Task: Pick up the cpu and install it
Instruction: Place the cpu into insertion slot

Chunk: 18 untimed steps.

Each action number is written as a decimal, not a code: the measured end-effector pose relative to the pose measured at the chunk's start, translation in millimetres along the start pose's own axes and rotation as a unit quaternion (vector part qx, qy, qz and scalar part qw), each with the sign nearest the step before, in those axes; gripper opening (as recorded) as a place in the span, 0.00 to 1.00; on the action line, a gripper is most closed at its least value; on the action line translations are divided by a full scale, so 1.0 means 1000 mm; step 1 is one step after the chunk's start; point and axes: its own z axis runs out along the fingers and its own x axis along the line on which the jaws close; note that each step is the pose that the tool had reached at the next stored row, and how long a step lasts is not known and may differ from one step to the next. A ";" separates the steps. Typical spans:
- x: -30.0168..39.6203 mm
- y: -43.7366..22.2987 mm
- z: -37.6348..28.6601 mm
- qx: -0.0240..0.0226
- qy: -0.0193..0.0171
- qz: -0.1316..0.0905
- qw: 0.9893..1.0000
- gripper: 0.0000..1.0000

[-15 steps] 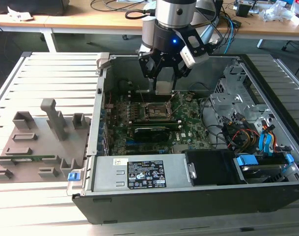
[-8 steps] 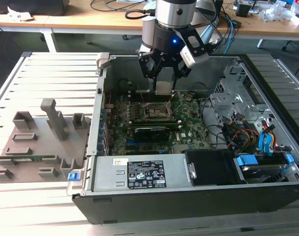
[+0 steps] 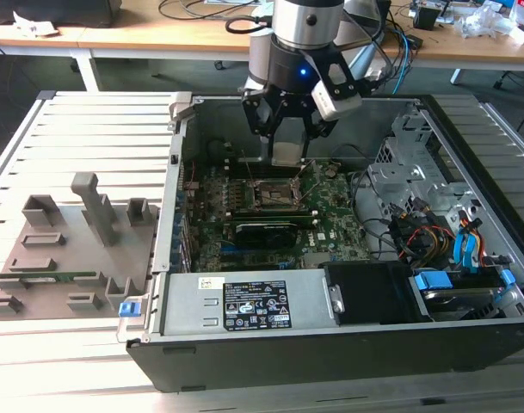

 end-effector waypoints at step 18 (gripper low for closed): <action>0.0000 0.0000 0.0002 0.007 0.000 0.144 0.990 0.54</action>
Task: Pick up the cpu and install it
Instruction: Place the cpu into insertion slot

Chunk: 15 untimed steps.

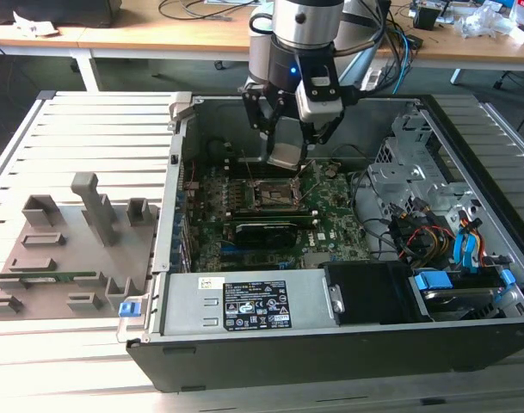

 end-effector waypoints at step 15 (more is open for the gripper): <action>-0.0001 0.0000 0.0002 0.003 0.000 0.112 0.994 0.54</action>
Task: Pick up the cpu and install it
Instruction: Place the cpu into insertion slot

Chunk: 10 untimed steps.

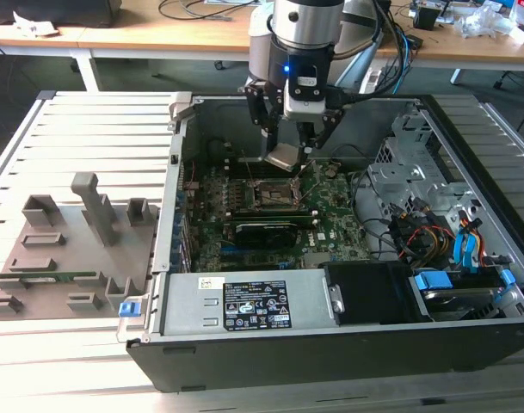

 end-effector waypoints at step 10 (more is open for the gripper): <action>0.0000 0.0000 0.0001 0.002 0.000 0.070 0.998 0.54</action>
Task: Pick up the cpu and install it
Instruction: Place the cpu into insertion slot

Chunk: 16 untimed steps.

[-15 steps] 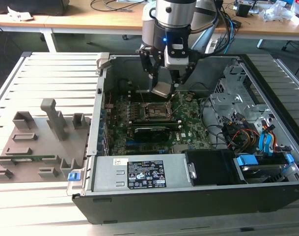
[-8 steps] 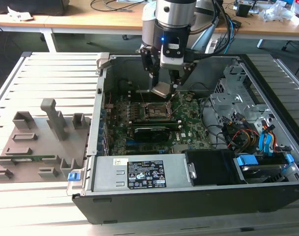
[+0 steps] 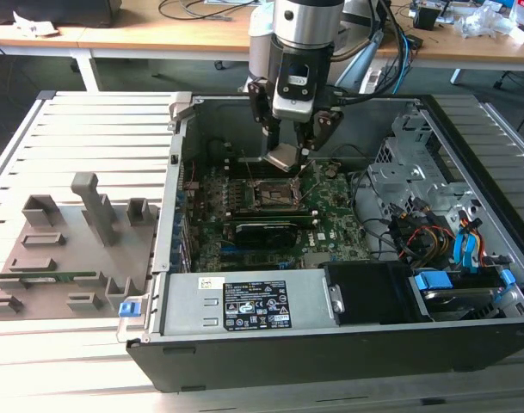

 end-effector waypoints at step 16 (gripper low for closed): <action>0.0000 0.0000 0.0001 0.005 -0.002 0.092 0.996 0.54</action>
